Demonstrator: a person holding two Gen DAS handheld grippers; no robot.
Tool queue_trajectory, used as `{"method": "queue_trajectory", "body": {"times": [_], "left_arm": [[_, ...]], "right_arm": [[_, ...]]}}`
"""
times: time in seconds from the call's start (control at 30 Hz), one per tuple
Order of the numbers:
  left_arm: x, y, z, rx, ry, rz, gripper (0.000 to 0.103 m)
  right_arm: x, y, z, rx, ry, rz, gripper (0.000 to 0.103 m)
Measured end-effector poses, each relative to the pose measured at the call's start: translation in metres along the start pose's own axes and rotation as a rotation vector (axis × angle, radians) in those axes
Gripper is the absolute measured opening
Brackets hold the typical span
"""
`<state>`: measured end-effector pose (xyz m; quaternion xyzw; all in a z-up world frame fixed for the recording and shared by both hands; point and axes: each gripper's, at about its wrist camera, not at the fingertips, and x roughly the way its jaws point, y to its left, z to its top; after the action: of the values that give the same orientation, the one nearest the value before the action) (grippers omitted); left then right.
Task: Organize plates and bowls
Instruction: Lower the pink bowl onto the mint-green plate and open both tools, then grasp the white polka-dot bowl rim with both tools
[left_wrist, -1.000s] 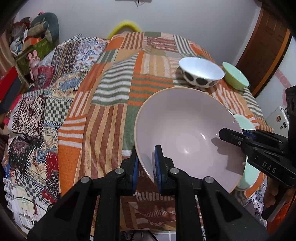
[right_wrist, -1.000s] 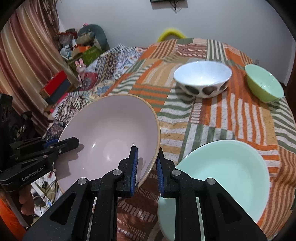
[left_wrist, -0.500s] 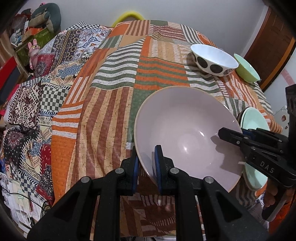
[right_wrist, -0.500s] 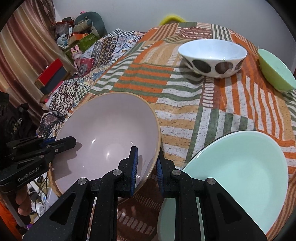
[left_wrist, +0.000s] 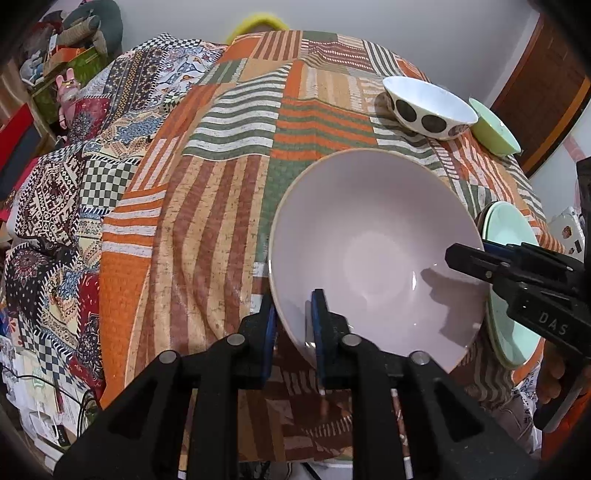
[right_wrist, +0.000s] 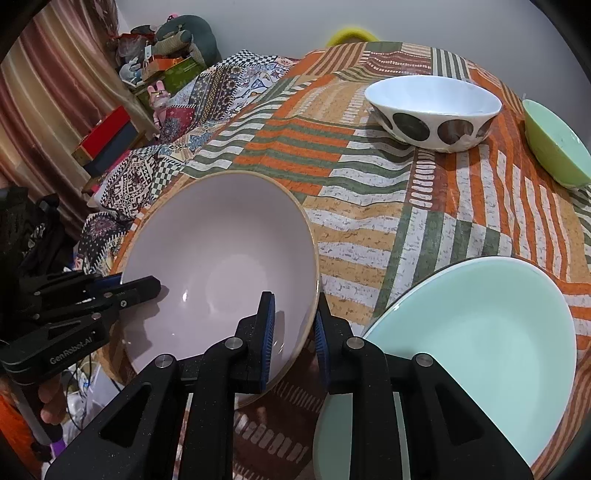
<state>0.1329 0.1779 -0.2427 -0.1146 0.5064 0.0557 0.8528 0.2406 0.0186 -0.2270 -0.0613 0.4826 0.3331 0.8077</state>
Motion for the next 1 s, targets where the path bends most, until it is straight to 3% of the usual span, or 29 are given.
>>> {"method": "queue_trajectory", "body": {"times": [0.23,0.37,0.5,0.67,0.8,1.0], "left_arm": [[-0.033,-0.004,0.003,0.011,-0.061,0.001,0.040],[-0.056,-0.011,0.012,0.023,-0.117,-0.005,0.043],[-0.077,-0.019,0.025,0.027,-0.181,-0.019,0.056],[-0.093,-0.030,0.044,0.052,-0.246,-0.027,0.061],[-0.098,-0.037,0.062,0.047,-0.281,-0.060,0.069],[-0.078,-0.047,0.098,0.053,-0.289,-0.061,0.069]], "right_arm": [[-0.026,-0.006,0.001,-0.003,-0.055,-0.030,0.042],[-0.050,-0.018,0.005,0.017,-0.109,-0.052,0.043],[-0.072,-0.032,0.012,0.041,-0.166,-0.072,0.045],[-0.096,-0.055,0.026,0.084,-0.244,-0.115,0.048],[-0.096,-0.077,0.046,0.136,-0.273,-0.134,0.049],[-0.078,-0.104,0.075,0.192,-0.270,-0.158,0.049]]}}
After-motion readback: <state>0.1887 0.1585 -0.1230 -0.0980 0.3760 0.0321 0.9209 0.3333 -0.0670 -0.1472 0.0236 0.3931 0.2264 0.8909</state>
